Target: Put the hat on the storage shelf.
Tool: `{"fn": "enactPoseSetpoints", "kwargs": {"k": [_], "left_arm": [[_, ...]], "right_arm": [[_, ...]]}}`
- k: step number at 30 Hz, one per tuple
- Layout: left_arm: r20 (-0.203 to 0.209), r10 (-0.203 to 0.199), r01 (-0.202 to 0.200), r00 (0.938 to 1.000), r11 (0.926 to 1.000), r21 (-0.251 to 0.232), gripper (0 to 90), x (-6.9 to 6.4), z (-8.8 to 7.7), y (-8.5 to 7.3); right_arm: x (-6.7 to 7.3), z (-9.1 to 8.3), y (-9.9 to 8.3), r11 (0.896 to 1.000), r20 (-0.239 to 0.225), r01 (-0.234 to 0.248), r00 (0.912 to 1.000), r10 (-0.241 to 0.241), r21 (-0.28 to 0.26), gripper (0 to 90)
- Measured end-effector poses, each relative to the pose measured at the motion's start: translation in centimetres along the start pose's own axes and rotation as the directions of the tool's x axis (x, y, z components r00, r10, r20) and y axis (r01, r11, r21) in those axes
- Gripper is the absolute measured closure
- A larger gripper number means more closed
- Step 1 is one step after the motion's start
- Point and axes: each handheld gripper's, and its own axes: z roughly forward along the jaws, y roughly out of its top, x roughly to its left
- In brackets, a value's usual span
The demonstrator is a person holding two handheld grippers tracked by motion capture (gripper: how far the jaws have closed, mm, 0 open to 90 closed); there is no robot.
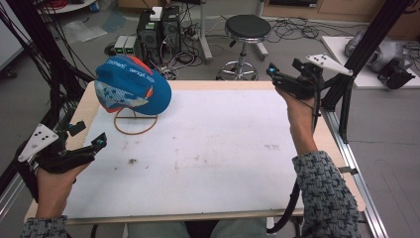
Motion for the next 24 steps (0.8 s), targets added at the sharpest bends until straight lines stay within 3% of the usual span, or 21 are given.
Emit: {"fn": "enactPoseSetpoints", "kwargs": {"k": [11, 24], "left_arm": [[-0.004, -0.002, 0.002, 1.0000, 1.0000, 0.005, 18.9, 0.1, 0.1, -0.2], [-0.009, -0.006, 0.006, 0.9999, 0.9999, 0.014, 18.9, 0.2, 0.3, -0.5]], "right_arm": [[-1.8, -4.0, -3.8, 1.000, 0.033, -0.018, 0.9993, 0.018, -0.003, 12.6], [-2.5, -6.1, -8.9, 0.999, 0.041, -0.024, 0.9989, 0.023, 0.036, 12.2]]}}
